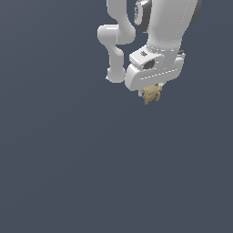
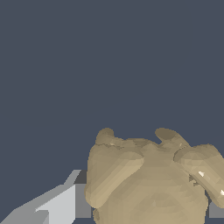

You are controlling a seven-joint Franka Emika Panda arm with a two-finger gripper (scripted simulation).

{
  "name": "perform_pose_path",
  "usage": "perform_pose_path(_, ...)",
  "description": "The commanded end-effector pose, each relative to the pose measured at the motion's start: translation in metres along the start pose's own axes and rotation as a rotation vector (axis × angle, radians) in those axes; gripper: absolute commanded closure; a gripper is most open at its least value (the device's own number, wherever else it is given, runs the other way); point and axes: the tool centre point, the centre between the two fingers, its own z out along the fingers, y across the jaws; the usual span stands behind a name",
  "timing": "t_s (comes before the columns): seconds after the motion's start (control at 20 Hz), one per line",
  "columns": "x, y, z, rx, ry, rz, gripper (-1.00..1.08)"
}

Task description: Pick up the object and move it to a goal position.

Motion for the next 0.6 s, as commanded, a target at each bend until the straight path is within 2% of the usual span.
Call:
perform_pose_path(0.0,-0.006,-0.019,-0.025,0.000,-0.001,0.000,1.08)
perform_pose_path(0.55,-0.025,-0.093,-0.125,0.001,0.000,0.000,1.08)
